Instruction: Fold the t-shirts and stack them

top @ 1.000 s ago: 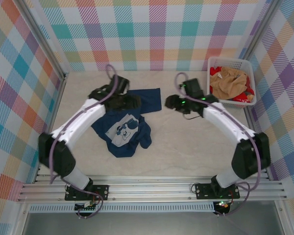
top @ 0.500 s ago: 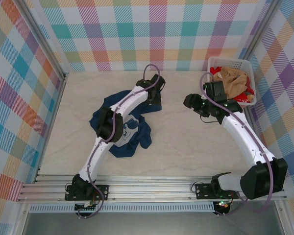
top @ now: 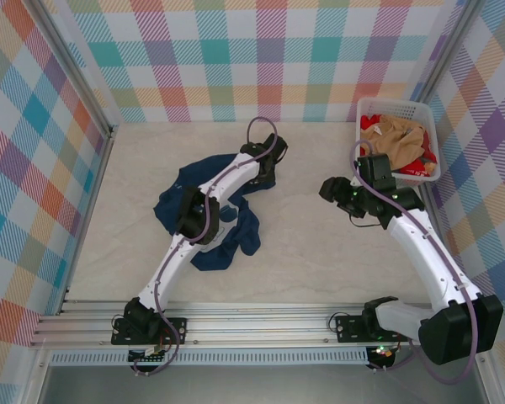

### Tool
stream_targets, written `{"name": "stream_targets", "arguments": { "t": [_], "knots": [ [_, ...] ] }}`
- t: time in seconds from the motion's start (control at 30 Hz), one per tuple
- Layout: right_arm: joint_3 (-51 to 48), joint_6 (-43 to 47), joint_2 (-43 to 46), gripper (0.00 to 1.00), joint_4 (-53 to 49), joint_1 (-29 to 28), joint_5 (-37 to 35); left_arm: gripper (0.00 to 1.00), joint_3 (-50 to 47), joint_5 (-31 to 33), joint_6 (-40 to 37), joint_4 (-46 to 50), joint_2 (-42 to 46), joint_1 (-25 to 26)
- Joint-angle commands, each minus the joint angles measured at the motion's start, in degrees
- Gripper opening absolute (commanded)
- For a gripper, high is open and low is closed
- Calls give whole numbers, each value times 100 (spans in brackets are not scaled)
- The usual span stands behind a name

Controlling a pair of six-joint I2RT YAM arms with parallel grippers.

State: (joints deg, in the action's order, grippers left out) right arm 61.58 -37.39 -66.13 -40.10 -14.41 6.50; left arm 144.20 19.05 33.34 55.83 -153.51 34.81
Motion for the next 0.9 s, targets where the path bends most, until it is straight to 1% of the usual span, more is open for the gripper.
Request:
{"name": "stream_targets", "arguments": {
  "t": [0.0, 0.07, 0.17, 0.23, 0.37, 0.5, 0.57, 0.63, 0.73, 0.87],
  "knots": [
    [-23, -86, 170, 61, -92, 60, 84, 0, 14, -238, 32, 111, -177, 0],
    [-23, -76, 179, 60, -117, 77, 105, 0, 21, -262, -51, -166, -6, -13],
    [-40, -62, 204, 60, -120, 110, 151, 0, 221, -540, -22, -568, 214, -115],
    [-37, -75, 223, 60, -110, 131, 174, 0, 349, -858, 120, -937, 371, -206],
    [7, -52, 180, 60, -48, 223, 287, 0, 466, -1591, 498, -2073, 757, -422],
    [73, -16, 144, 60, 15, 298, 382, 0, 1091, -2343, 1066, -3007, 818, -704],
    [114, -19, 122, 59, 49, 332, 427, 0, 1455, -2585, 1366, -3462, 822, -813],
    [151, -18, 96, 59, 116, 352, 491, 0, 1790, -2769, 1777, -3929, 881, -957],
    [226, -23, 31, 59, 197, 358, 523, 0, 1904, -2856, 2289, -4685, 1212, -1181],
    [319, -35, -103, 58, 326, 369, 526, 0, 1902, -3009, 2467, -4809, 1954, -1519]
  ]
}}
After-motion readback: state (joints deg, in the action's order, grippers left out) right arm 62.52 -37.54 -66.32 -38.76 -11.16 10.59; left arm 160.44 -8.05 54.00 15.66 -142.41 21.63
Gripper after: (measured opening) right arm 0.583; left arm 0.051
